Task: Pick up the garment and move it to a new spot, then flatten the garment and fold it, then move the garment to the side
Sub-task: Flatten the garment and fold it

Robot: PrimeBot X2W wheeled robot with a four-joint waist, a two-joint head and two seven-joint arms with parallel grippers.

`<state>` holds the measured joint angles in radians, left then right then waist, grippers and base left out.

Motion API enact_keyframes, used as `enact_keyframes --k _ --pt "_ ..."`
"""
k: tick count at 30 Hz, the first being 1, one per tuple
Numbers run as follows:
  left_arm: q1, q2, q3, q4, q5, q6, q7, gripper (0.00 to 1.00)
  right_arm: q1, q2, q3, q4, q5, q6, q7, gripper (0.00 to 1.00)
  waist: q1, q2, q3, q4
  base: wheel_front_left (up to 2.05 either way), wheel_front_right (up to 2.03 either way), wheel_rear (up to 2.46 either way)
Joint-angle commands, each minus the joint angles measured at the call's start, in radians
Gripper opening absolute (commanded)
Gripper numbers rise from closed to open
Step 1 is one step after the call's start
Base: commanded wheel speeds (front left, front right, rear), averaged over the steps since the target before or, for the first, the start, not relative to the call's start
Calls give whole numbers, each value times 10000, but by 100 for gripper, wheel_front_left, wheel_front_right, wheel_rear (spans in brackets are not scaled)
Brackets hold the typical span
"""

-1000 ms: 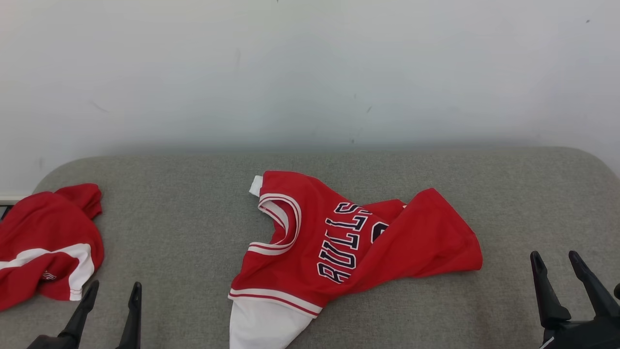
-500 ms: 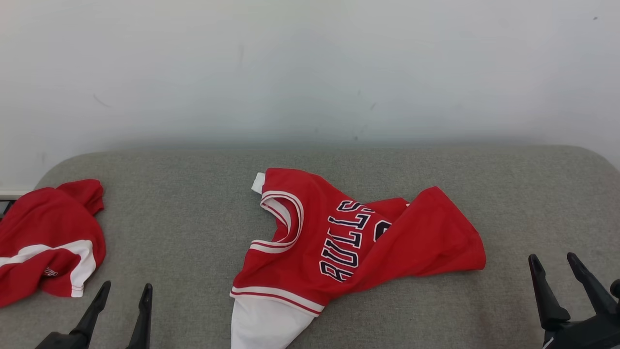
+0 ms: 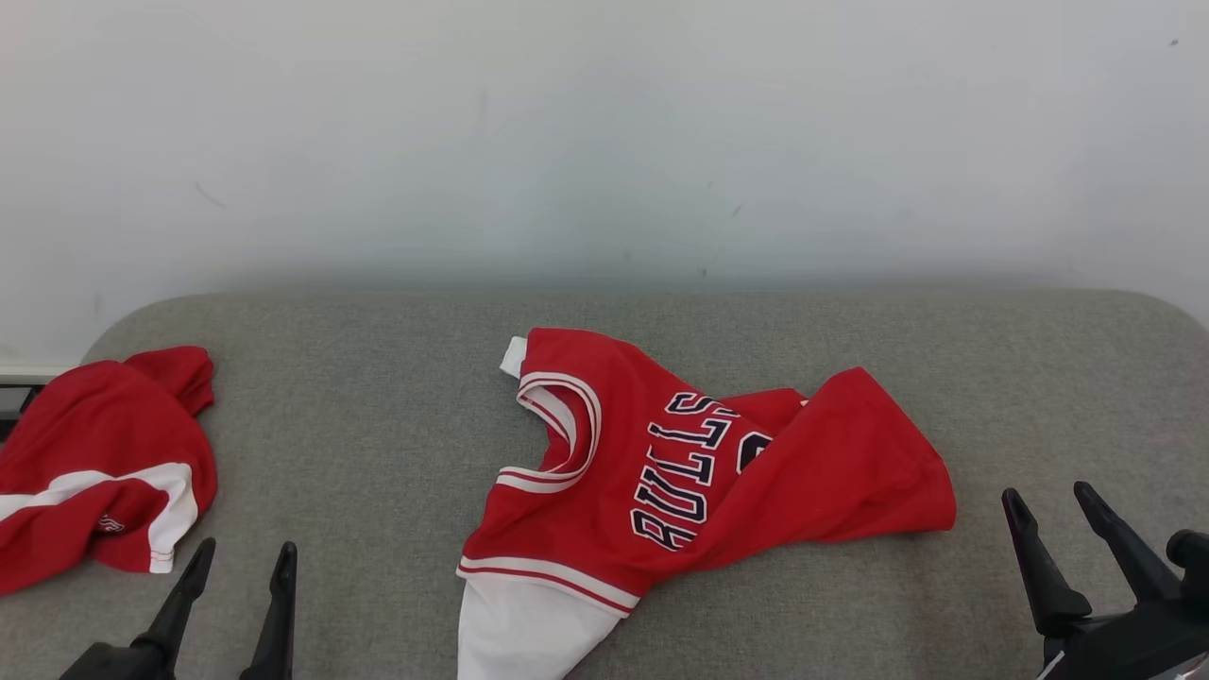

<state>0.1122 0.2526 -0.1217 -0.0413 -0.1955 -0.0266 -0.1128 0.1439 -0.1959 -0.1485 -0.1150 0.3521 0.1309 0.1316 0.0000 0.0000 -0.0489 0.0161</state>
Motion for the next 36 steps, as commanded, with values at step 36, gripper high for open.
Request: enact_keyframes --k 36 --pt "-1012 -1173 -2992 3570 -1080 -967 -248 100 -3484 -1311 1364 4978 455 -4 -181 100 0 0 980 536 0 0 0"
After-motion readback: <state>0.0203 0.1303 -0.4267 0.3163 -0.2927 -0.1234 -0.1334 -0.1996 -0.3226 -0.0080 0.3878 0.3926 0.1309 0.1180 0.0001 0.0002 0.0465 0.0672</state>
